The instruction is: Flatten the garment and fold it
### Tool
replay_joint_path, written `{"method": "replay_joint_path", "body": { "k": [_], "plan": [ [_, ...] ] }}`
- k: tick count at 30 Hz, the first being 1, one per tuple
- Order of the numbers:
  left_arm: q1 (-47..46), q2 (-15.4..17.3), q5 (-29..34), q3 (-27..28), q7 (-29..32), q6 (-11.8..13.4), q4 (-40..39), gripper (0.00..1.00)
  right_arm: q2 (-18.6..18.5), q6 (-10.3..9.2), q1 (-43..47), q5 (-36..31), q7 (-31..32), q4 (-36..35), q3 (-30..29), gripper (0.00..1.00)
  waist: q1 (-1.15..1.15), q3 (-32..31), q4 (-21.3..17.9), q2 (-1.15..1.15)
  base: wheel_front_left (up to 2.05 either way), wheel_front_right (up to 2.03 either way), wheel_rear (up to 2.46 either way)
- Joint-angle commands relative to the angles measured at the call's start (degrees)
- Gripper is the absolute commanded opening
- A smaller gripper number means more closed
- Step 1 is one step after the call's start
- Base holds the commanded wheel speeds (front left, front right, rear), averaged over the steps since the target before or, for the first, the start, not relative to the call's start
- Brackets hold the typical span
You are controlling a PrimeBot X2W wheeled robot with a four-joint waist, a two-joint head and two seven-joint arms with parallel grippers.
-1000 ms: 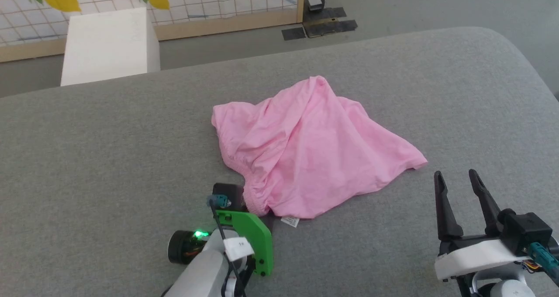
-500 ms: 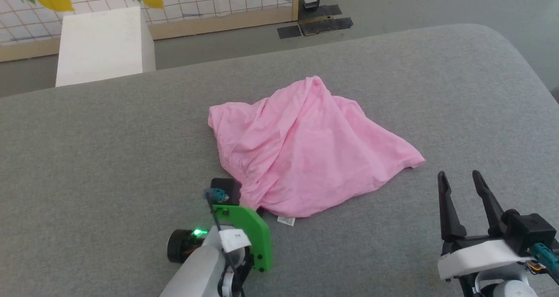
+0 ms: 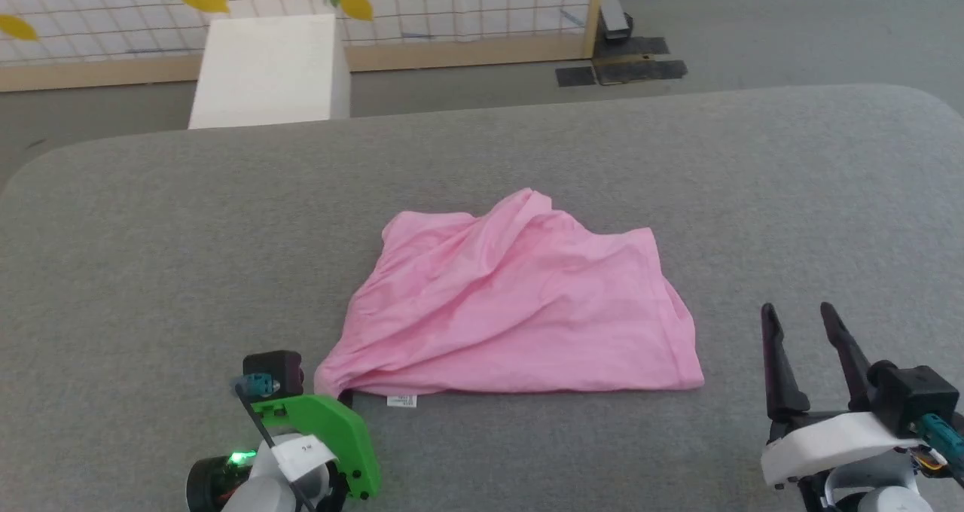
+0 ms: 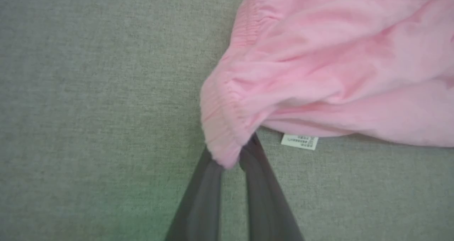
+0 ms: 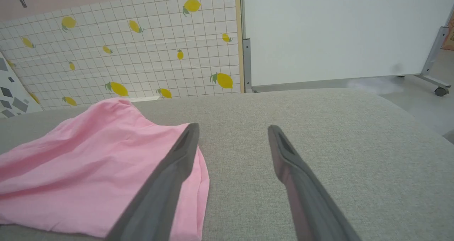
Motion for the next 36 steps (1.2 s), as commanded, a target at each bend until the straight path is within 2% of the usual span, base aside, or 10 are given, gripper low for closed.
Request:
{"method": "replay_joint_path", "body": {
  "k": [1,7,15,24,25,26,27,30,36],
  "plan": [
    [1.0,0.7,-0.2,0.1,0.5,0.4,-0.8,0.00,0.0,-0.10,0.8,-0.3,1.0,0.4,0.1,1.00,0.00,-0.9,2.5,0.00,0.00,0.00,0.00],
    [2.3,0.6,-0.5,-0.9,1.9,0.6,-3.1,0.00,0.0,-0.10,0.2,-1.3,11.8,4.5,2.1,1.00,0.00,-0.8,4.5,0.00,0.00,0.00,0.00],
    [1.8,0.5,-0.7,-1.6,2.2,0.3,-4.4,0.00,0.0,-0.10,-3.6,-2.8,27.6,8.0,5.2,1.00,0.00,1.4,5.1,0.00,0.00,0.00,0.00],
    [0.4,0.6,-0.7,-1.9,2.1,0.1,-4.7,0.00,0.0,-0.10,-6.2,-4.1,42.4,8.0,7.8,1.00,0.00,3.7,5.6,0.00,0.00,0.00,0.00],
    [0.3,0.6,-0.7,-2.0,2.0,0.0,-4.6,0.00,0.0,-0.10,-6.2,-3.9,43.7,7.6,7.7,0.50,0.00,3.9,5.7,0.00,0.00,0.00,0.00],
    [0.2,0.6,-0.8,-2.0,2.0,0.0,-4.6,0.00,0.0,-0.10,-6.3,-3.9,44.4,7.1,7.7,0.35,0.00,4.0,5.7,0.00,0.00,0.00,0.00],
    [0.0,0.6,-0.8,-2.0,2.0,0.0,-4.5,0.00,0.0,-0.10,-6.3,-3.8,44.8,6.4,7.8,0.00,0.00,4.2,5.8,0.00,0.00,0.00,0.00],
    [-0.2,0.5,-0.9,-2.0,1.7,0.0,-4.4,0.00,0.0,-0.10,-6.1,-3.6,44.1,4.3,7.7,0.00,0.00,4.2,5.9,0.00,0.00,0.00,0.00],
    [-0.1,0.5,-1.2,-1.6,-0.5,-0.6,-5.2,0.00,0.0,-0.10,-3.6,-0.2,36.9,-1.5,5.5,0.00,0.00,2.9,5.9,0.00,0.00,0.00,0.00]
  ]
}}
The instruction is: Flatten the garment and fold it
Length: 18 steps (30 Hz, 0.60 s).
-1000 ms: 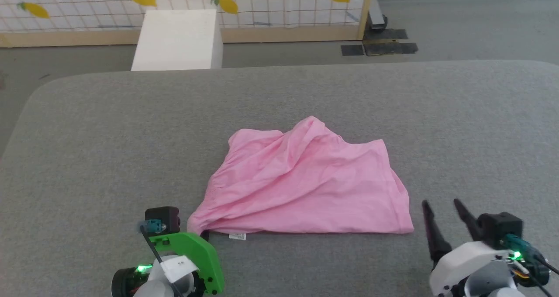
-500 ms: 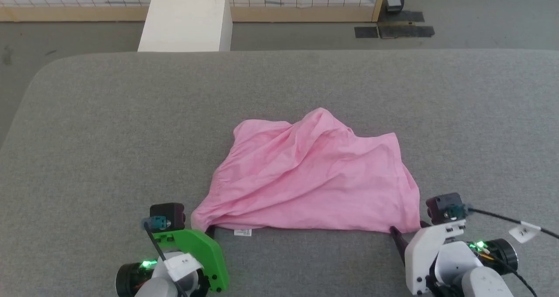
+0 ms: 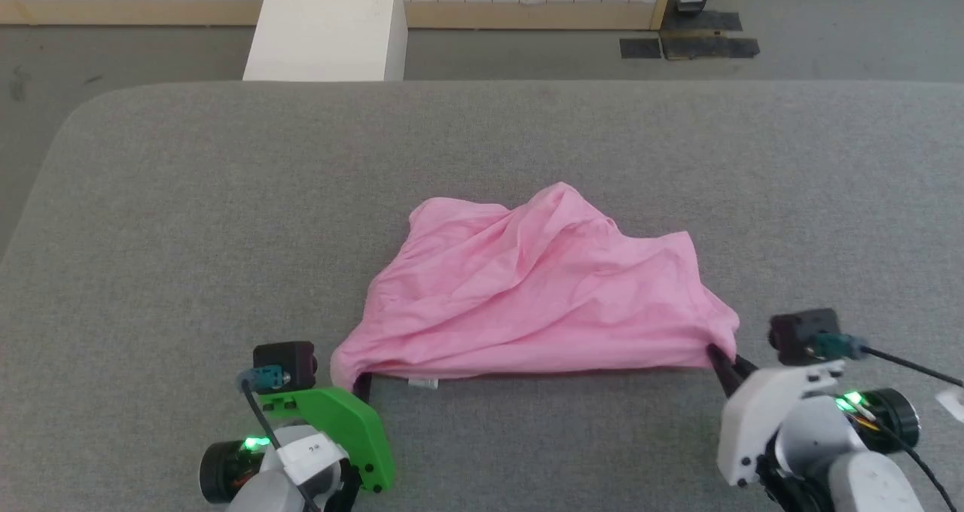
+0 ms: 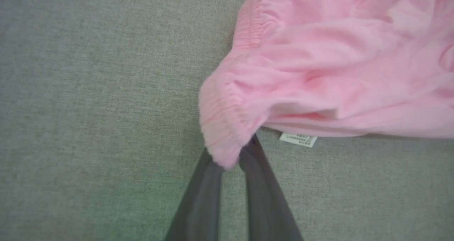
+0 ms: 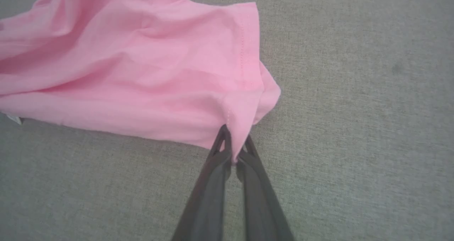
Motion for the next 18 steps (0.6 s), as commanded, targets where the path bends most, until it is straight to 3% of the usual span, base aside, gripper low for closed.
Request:
{"method": "replay_joint_path", "body": {
  "k": [1,6,11,18],
  "plan": [
    [-0.6,0.2,-0.5,0.4,-0.8,-0.3,-0.7,0.00,0.0,-0.10,1.7,1.3,-1.4,-1.4,-0.8,0.00,0.00,-0.8,-0.2,0.00,0.00,0.00,0.00],
    [0.2,0.9,-1.5,1.0,-1.6,-1.2,-5.2,0.00,0.0,-0.10,5.9,4.2,-3.5,-7.5,-3.1,0.00,0.00,-2.8,-1.1,0.00,0.00,0.00,0.00],
    [-0.8,2.1,-2.8,1.2,-0.2,-3.0,-11.2,0.00,0.0,-0.10,6.6,3.1,-1.8,-14.6,-2.6,0.00,0.00,-3.7,-2.3,0.00,0.00,0.00,0.00],
    [-11.8,5.8,-3.9,-0.1,7.5,-8.2,-13.8,0.00,-1.7,-0.10,-5.4,-0.1,6.3,-18.4,2.2,0.00,0.00,-1.8,-3.9,0.00,0.00,0.00,0.00]
  ]
}}
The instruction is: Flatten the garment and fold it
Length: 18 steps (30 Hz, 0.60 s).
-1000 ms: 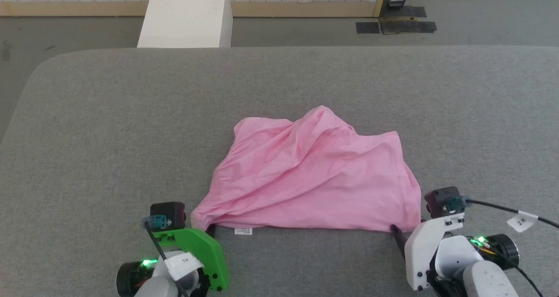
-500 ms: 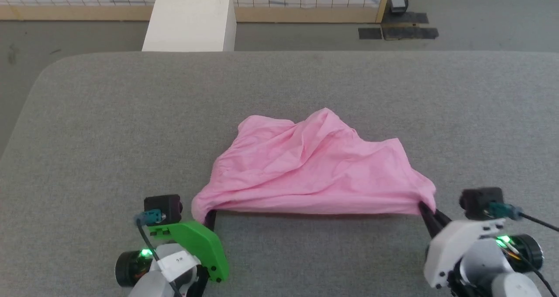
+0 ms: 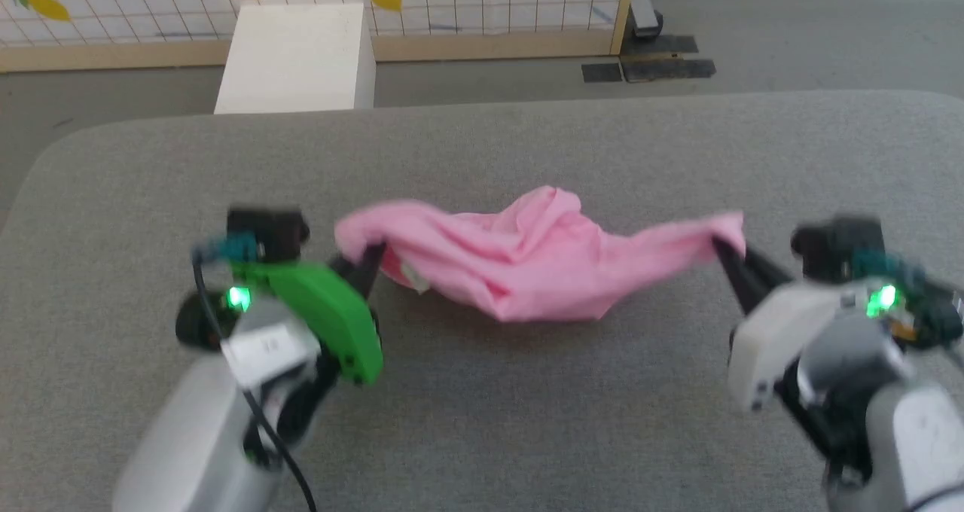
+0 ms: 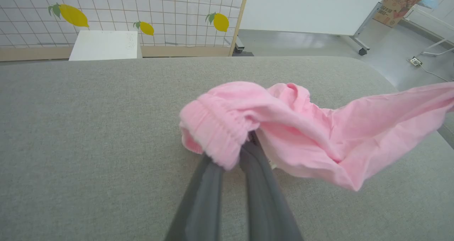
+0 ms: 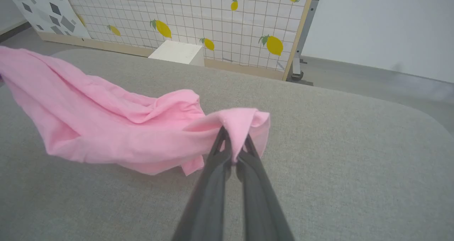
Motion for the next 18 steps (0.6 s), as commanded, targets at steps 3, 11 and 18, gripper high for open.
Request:
{"method": "replay_joint_path", "body": {
  "k": [3,11,18],
  "plan": [
    [-14.1,0.3,-2.2,1.9,4.0,-2.2,4.2,0.00,-5.4,-0.10,-16.4,0.8,3.6,6.1,2.9,0.00,0.00,5.7,-1.1,0.00,0.00,0.00,0.00],
    [-35.8,-3.1,-7.1,8.8,3.5,-1.4,16.1,0.00,-6.6,-0.10,-42.7,1.4,1.8,19.5,4.7,0.00,0.00,15.6,-2.4,0.00,0.00,0.00,0.00],
    [-50.5,-3.3,-4.1,11.4,-4.4,-0.9,23.2,0.00,-3.3,-0.10,-59.5,-2.2,-8.2,28.8,2.8,0.00,0.00,21.1,-2.9,0.00,0.00,0.00,0.00]
  ]
}}
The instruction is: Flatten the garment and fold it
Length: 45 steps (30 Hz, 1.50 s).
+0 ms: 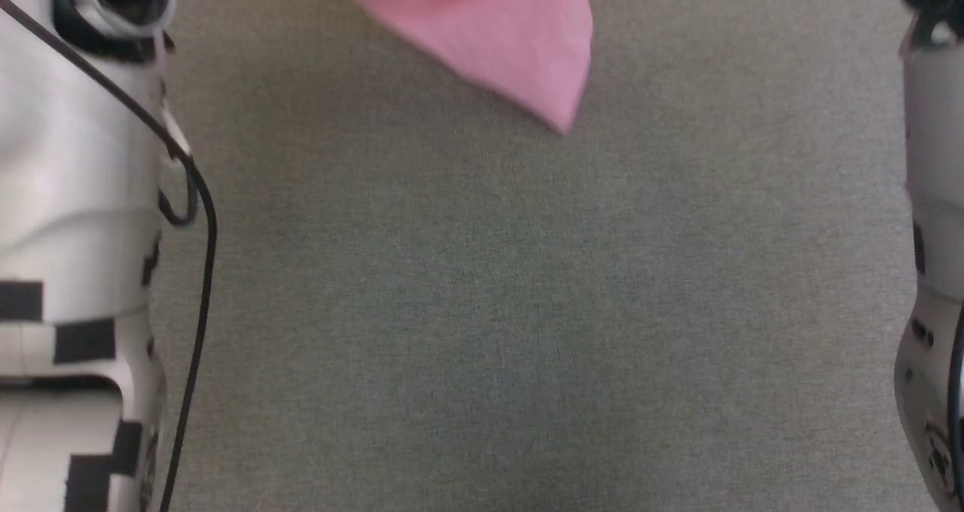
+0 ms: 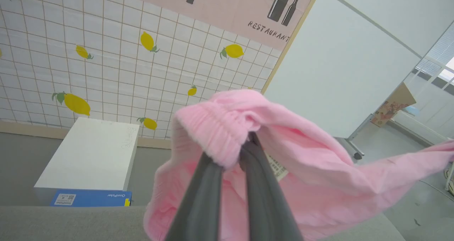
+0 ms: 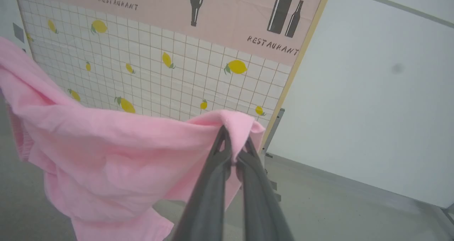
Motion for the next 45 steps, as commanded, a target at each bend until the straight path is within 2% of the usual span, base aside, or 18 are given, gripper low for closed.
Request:
{"method": "replay_joint_path", "body": {
  "k": [1,6,9,14,21,26,33,40,45],
  "plan": [
    [-2.1,0.0,1.2,0.3,-1.6,-0.2,0.5,0.00,0.5,-0.10,-1.9,-0.7,-1.7,1.0,-0.5,0.00,-0.01,4.2,-0.8,0.00,0.00,0.00,0.00],
    [-5.8,-0.2,2.4,1.3,-9.2,-2.0,3.4,0.00,1.9,-0.10,-6.2,-2.3,-9.0,5.0,-1.6,0.00,-0.01,4.0,-0.5,0.00,0.00,0.00,0.00],
    [-3.8,0.1,2.6,0.4,-10.3,-3.7,5.1,0.00,2.0,-0.10,-4.0,-2.4,-11.1,6.2,-0.8,0.00,-0.01,2.8,-0.3,0.00,0.00,0.00,0.00],
    [7.3,1.3,2.8,-3.1,-7.7,-6.1,7.0,0.00,1.7,-0.10,7.6,1.3,-10.9,5.9,1.8,0.00,-0.01,-0.8,0.0,0.00,0.00,0.00,0.00],
    [29.6,2.4,-0.8,-6.0,-1.3,-6.6,1.9,0.00,-0.6,-0.10,31.9,7.8,-4.5,-1.8,1.6,0.00,-0.01,-6.2,0.6,0.00,0.00,0.00,0.00],
    [44.2,3.3,-3.3,-7.3,3.3,-4.4,-5.6,0.00,0.0,-0.10,48.2,10.2,0.0,-9.9,-2.7,0.00,-0.01,-9.5,1.5,0.00,0.00,0.00,0.00],
    [60.1,5.0,-4.3,-9.0,7.9,0.6,-15.8,0.00,3.5,-0.10,67.0,9.1,7.2,-20.1,-9.8,0.00,-0.01,-12.9,2.0,0.00,0.00,0.00,0.00],
    [70.6,7.5,-4.2,-10.0,12.0,5.3,-23.6,0.00,4.5,-0.10,78.6,8.2,16.0,-25.3,-12.5,0.00,-0.01,-14.4,2.3,0.00,0.00,0.00,0.00],
    [74.2,7.9,-5.3,-11.3,14.2,5.9,-29.5,0.00,4.6,-0.10,82.0,8.3,17.9,-30.3,-13.4,0.00,-0.01,-14.6,2.9,0.00,0.00,0.00,0.00]
  ]
}}
